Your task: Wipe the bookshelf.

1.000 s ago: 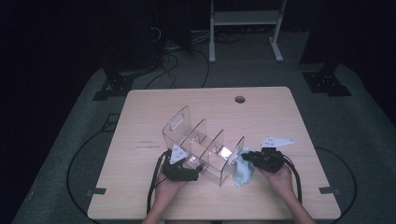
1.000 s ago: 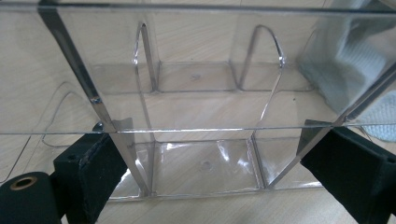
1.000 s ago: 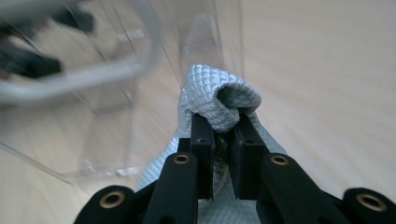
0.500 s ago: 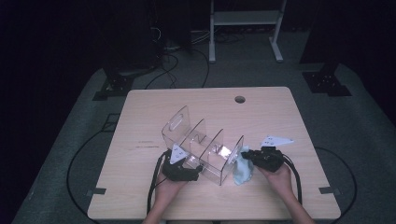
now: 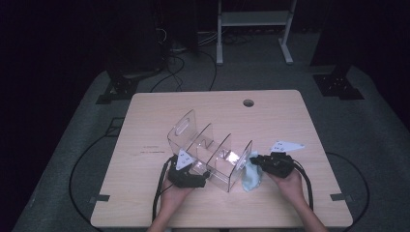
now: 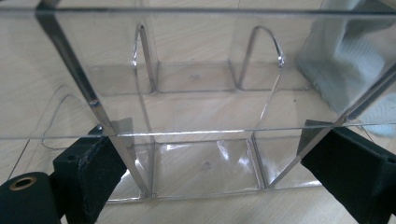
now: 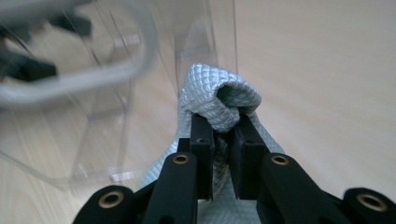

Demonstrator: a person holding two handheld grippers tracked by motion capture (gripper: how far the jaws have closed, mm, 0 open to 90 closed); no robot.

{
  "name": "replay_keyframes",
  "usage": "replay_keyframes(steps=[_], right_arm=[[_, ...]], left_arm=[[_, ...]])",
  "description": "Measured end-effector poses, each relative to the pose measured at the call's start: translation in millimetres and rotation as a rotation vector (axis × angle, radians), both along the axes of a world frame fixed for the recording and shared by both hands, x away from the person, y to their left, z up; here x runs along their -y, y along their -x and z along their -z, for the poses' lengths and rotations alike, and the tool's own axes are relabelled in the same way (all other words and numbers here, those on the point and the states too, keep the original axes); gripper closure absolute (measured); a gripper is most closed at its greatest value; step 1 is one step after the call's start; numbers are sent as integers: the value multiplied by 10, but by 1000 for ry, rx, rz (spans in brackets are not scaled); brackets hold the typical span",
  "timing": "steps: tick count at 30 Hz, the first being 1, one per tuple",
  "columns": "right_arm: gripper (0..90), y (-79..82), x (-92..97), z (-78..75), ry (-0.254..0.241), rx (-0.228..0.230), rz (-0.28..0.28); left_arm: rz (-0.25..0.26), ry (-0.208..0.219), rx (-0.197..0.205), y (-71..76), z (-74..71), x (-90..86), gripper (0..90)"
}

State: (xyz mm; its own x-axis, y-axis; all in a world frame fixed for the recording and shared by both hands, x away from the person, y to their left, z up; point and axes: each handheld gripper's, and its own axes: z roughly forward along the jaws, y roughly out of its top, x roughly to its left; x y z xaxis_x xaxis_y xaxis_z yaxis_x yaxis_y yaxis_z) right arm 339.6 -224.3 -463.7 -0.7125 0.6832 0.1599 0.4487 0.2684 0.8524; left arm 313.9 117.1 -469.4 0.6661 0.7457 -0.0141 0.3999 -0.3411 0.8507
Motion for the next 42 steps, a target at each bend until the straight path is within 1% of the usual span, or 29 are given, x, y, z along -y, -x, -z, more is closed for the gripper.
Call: replay_keyframes(steps=[1,2,4,5,6,7,9,10,11,13,14,16,18,20,22,23,24,26,27,28,29,30,32,33,35,36,38,40,42], right_arm=[[805,24,3,-105,-16,42,6],[805,36,5,-157,-26,59,8],[805,43,-2,-211,-22,72,4],[805,39,3,-173,-27,73,6],[805,29,15,-119,-38,54,7],[803,16,22,-69,-35,33,8],[803,-11,3,109,10,-29,13],[804,-9,-12,158,27,-41,13],[805,-4,-21,153,36,-38,16],[805,20,-32,72,21,-15,17],[805,43,-38,-4,8,7,12],[805,107,-67,-157,9,66,0],[805,115,-71,-152,14,68,-1],[805,101,-62,-58,7,31,-8],[805,96,-88,47,55,8,-14],[805,104,-110,93,68,-8,-20],[805,118,-125,101,74,-11,-26],[806,173,-146,0,61,11,-47],[806,217,-155,-73,44,35,-55],[806,263,-176,-150,46,60,-68],[806,293,-195,-180,68,77,-75],[806,310,-204,-184,75,81,-77],[806,295,-216,-122,81,46,-92],[806,277,-221,-67,91,19,-93],[806,255,-235,50,81,-49,-108],[806,272,-245,54,83,-46,-111],[806,322,-273,-20,73,-32,-123],[806,398,-301,-147,63,4,-142],[805,478,-330,-256,77,39,-150]], left_arm=[[-1,3,2,-1,2,2,79],[0,3,2,-1,3,2,79],[0,2,4,0,1,3,79],[-1,2,5,0,-2,7,79],[0,0,2,-1,-5,7,79],[1,-1,3,-1,-5,6,79],[0,1,4,0,-2,6,79],[0,0,3,-1,-4,7,79],[0,-1,1,-1,-5,5,79],[0,0,1,0,1,-2,79],[1,-1,0,0,0,-3,79],[1,3,3,-3,3,1,79],[3,1,5,-5,0,2,79],[2,-3,2,-4,-7,6,79],[1,0,3,-3,-3,4,79],[-1,-1,4,-1,-4,6,79],[-1,-1,3,0,-5,6,80],[0,1,5,0,-2,5,79],[1,1,4,0,-2,5,79],[3,-1,2,-3,-3,2,79],[4,0,3,-4,-3,2,79],[2,2,5,-4,-3,8,79],[4,-4,2,-5,-8,13,79],[5,-5,4,-5,-8,15,79],[4,-5,4,0,-7,17,79],[4,-5,4,1,-8,19,79],[4,-4,2,2,-7,16,79],[5,-6,0,-2,-8,14,79],[8,-3,1,-4,-4,9,79]])
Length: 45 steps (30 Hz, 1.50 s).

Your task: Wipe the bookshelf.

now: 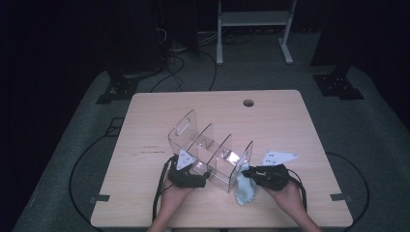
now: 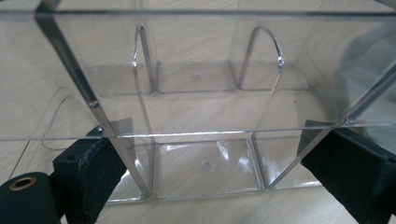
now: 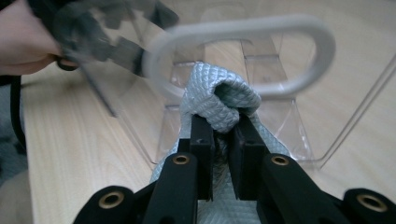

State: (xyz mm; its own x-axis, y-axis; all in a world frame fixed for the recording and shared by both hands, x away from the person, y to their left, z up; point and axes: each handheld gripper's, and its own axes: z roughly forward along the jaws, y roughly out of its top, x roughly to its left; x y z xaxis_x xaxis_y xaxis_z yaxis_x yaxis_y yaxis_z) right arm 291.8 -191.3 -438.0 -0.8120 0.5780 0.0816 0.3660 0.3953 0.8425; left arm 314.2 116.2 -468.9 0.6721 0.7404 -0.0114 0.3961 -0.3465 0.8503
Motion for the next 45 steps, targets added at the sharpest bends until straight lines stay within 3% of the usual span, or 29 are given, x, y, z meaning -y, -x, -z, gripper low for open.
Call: replay_keyframes(steps=[2,4,6,8,10,12,18,21,24,27,31,37,41,43,45], right_arm=[[805,67,-17,-65,-28,22,-21],[806,95,-42,-42,-24,32,-23],[806,92,-38,42,-38,-1,-26],[806,121,-69,78,-16,-8,-42],[806,157,-87,16,-21,9,-57],[806,161,-99,-91,5,41,-61],[806,30,23,-55,-15,33,5],[807,76,22,-84,-46,31,-18],[806,78,18,-161,-32,62,-19],[806,-42,84,-193,7,96,46],[806,-164,155,-172,-3,72,66],[807,1,46,-154,-9,72,-2],[808,-146,157,-154,-9,71,64],[808,-218,213,-142,-44,38,65],[807,-203,201,-137,-41,46,76]], left_arm=[[-1,-2,2,0,-3,6,79],[-3,-3,1,4,-4,5,80],[-3,-1,3,8,-3,7,80],[-1,-4,1,10,-6,17,80],[-1,-1,2,9,-2,17,80],[-4,0,1,2,2,11,80],[-2,1,4,3,-4,19,80],[2,1,3,5,-4,21,80],[5,-4,1,8,-7,22,79],[5,-2,2,10,-4,21,79],[5,-2,4,8,-3,29,79],[5,0,3,14,-2,26,79],[5,-4,1,14,-6,30,79],[0,-1,3,13,-2,37,79],[1,0,3,13,-3,35,79]])
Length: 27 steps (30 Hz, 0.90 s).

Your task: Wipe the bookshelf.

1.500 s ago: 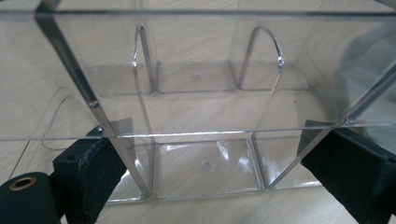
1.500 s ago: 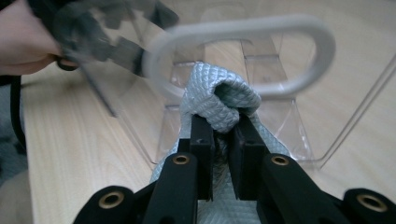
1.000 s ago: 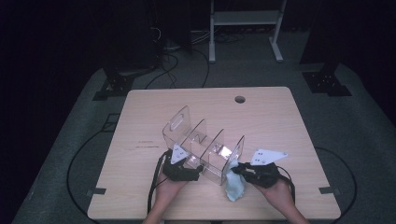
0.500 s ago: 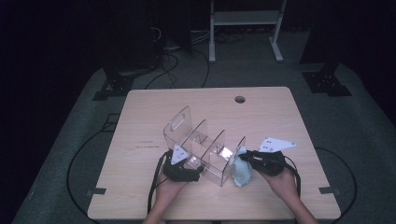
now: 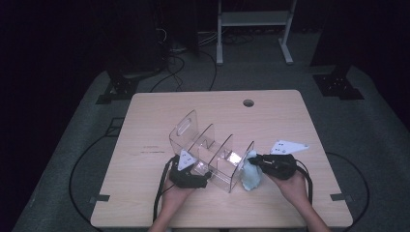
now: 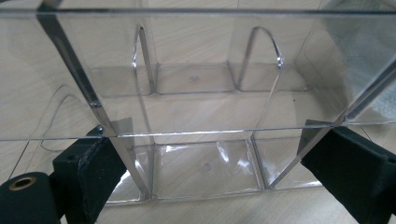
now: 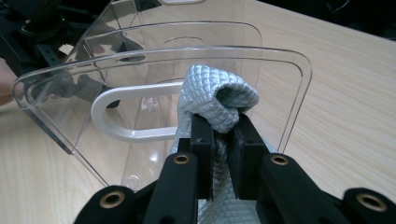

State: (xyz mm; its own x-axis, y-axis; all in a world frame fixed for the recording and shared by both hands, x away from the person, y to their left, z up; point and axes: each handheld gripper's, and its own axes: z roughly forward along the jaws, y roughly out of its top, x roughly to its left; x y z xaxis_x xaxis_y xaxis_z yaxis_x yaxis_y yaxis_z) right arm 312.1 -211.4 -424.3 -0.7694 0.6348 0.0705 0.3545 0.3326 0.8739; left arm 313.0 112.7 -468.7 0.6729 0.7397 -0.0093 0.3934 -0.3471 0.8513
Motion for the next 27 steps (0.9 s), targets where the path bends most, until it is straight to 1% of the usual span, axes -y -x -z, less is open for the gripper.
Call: replay_keyframes(steps=[3,4,6,7,8,10,15,16,18,20,21,23,24,26,27], right_arm=[[808,115,-80,5,0,17,-41],[808,130,-95,3,4,22,-43],[808,101,-78,-3,-6,7,-48],[808,73,-52,-5,-19,-4,-39],[809,39,-10,-11,-28,1,-16],[810,-16,60,-22,-55,-13,-5],[810,-17,104,-27,-58,-2,10],[810,-16,104,-14,-63,-4,13],[810,-29,115,25,-54,-10,24],[809,-60,133,63,-50,-28,42],[810,-79,155,65,-64,-30,52],[809,-84,170,15,-82,-13,56],[809,-76,174,-48,-88,9,56],[809,-79,183,-137,-102,36,65],[809,-93,183,-159,-104,36,66]], left_arm=[[5,4,-1,3,6,-21,78],[4,7,0,4,7,-22,79],[4,3,-2,6,3,-23,79],[5,1,-2,7,1,-22,79],[6,-1,-3,7,-1,-21,79],[1,-1,1,7,-1,-11,79],[4,-1,2,7,-1,-17,79],[4,-1,2,7,-1,-18,79],[5,-3,0,8,-4,-21,78],[8,-3,1,9,-4,-20,79],[8,-2,1,10,-5,-20,78],[10,-4,-1,9,-8,-20,78],[11,-4,-1,8,-8,-19,79],[11,-4,-2,7,-9,-20,78],[12,-5,-1,7,-8,-21,78]])
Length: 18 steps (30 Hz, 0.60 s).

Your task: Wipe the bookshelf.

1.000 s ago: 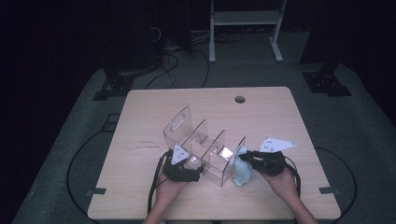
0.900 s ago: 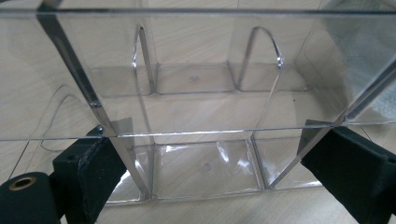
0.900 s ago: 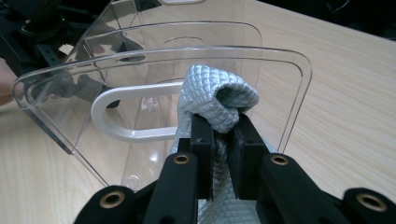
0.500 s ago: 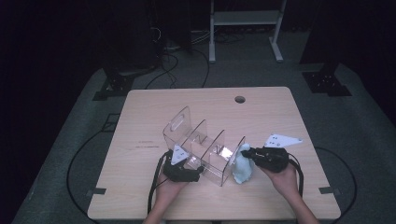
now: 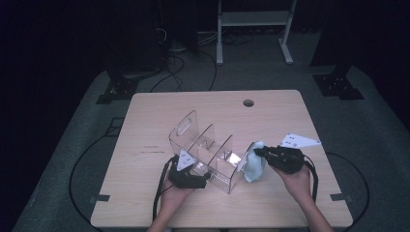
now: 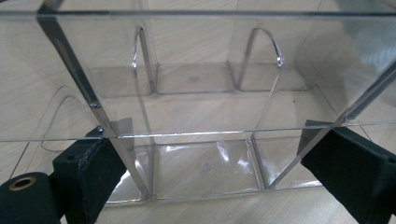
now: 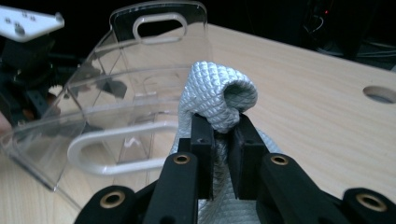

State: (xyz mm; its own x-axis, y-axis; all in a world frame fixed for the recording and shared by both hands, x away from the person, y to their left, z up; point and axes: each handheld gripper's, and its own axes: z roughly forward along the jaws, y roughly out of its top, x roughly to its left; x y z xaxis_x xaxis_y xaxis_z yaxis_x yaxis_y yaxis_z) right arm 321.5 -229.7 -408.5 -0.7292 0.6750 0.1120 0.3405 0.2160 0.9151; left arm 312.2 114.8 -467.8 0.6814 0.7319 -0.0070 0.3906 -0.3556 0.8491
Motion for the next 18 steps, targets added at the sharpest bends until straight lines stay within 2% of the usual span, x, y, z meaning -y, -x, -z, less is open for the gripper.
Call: replay_keyframes(steps=[3,8,10,15,18], right_arm=[[809,-50,-10,47,22,-10,8],[809,-110,-13,286,63,-75,32],[808,-121,-1,320,57,-97,33],[809,-59,-34,89,46,-18,29],[809,-93,-22,115,30,-30,33]], left_arm=[[0,-1,0,0,0,-1,78],[2,1,0,-1,-1,0,78],[3,0,0,-1,-1,0,78],[6,0,-3,-5,0,-8,77],[4,-3,-1,-7,-8,-4,76]])
